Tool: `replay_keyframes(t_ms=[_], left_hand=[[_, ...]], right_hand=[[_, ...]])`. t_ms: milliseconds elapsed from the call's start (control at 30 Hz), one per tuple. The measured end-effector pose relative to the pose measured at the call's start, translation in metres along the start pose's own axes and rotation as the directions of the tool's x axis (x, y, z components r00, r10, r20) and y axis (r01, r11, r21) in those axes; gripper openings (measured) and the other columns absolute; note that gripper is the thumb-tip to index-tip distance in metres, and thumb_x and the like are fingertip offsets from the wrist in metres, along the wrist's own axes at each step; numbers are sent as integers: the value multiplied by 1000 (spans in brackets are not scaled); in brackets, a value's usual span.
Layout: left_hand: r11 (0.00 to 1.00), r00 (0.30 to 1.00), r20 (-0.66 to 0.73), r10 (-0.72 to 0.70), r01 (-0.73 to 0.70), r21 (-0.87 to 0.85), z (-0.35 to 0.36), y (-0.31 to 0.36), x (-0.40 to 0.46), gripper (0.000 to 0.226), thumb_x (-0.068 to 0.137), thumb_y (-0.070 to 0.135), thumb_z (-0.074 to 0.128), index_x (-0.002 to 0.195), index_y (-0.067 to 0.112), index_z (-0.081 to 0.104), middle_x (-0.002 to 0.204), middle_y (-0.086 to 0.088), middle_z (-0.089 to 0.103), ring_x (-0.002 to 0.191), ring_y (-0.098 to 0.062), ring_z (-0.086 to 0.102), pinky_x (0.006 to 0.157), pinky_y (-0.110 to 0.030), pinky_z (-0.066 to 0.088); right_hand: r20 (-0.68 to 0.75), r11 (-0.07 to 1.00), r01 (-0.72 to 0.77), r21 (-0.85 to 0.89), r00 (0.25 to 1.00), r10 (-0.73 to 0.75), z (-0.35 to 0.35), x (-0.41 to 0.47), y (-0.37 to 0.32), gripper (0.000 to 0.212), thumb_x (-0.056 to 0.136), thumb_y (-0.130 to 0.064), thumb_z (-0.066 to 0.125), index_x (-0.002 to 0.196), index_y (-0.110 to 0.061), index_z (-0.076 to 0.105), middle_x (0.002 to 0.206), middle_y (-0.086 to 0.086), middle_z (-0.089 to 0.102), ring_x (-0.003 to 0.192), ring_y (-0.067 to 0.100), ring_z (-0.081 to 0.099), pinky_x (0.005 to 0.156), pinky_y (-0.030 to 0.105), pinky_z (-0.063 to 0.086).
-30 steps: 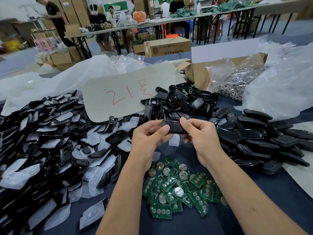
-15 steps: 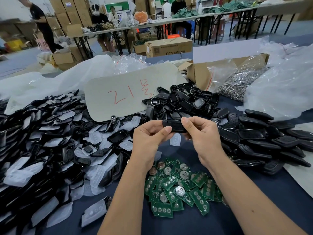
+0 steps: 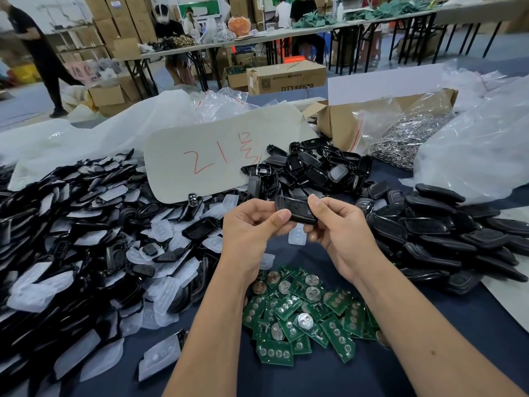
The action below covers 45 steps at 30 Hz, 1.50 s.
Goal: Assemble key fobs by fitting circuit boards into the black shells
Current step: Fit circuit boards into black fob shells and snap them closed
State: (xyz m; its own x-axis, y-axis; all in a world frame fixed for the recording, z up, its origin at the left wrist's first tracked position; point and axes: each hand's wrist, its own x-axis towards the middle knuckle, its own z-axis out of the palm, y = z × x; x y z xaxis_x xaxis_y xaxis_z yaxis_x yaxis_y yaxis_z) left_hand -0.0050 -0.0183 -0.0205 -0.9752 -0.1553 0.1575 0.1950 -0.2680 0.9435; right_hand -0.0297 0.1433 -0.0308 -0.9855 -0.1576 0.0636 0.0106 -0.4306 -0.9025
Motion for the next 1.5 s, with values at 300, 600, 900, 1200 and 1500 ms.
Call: replay_keyframes(t_ms=[300, 600, 900, 1200, 1500], left_hand=[[991, 997, -69, -30, 39, 128, 17, -1, 1, 22, 88, 7, 80, 107, 12, 72, 78, -20, 74, 72, -28, 77, 71, -31, 64], [840, 988, 107, 111, -151, 522, 122, -18, 12, 18, 85, 17, 84, 99, 16, 72, 74, -2, 70, 75, -14, 73, 79, -31, 61], [440, 898, 404, 173, -438, 784, 179, -34, 19, 26, 92, 40, 75, 104, 17, 78, 100, -7, 70, 100, -27, 59, 89, -38, 45], [401, 981, 160, 111, -192, 896, 104, -17, 33, 15, 91, 8, 64, 91, 13, 78, 97, -7, 74, 99, -25, 63, 89, -35, 48], [546, 998, -34, 48, 2, 838, 73, -8, 36, 18, 95, 9, 60, 91, 13, 77, 91, -2, 74, 90, -20, 68, 83, -34, 53]], right_hand=[[11, 859, 176, -481, 981, -195, -11, -2, -17, 14, 99, -16, 70, 110, -17, 79, 94, -3, 79, 79, 10, 70, 67, 27, 56], [-17, 360, 103, -927, 949, -316, -89, -28, -95, 44, 71, -15, 94, 112, -23, 80, 99, -9, 78, 89, 7, 72, 82, 10, 50], [-59, 76, -39, -996, 959, -277, -124, -38, -140, 38, 72, -19, 93, 109, -21, 81, 96, -3, 66, 87, 20, 67, 81, 22, 46], [119, 86, 148, -985, 954, -276, -47, 12, -107, 16, 86, -20, 81, 102, -20, 81, 97, 0, 77, 92, 18, 70, 90, 37, 56], [118, -228, 105, -968, 992, -47, -17, 43, -62, 38, 89, -6, 69, 119, -29, 73, 124, 11, 65, 114, 34, 64, 96, 42, 50]])
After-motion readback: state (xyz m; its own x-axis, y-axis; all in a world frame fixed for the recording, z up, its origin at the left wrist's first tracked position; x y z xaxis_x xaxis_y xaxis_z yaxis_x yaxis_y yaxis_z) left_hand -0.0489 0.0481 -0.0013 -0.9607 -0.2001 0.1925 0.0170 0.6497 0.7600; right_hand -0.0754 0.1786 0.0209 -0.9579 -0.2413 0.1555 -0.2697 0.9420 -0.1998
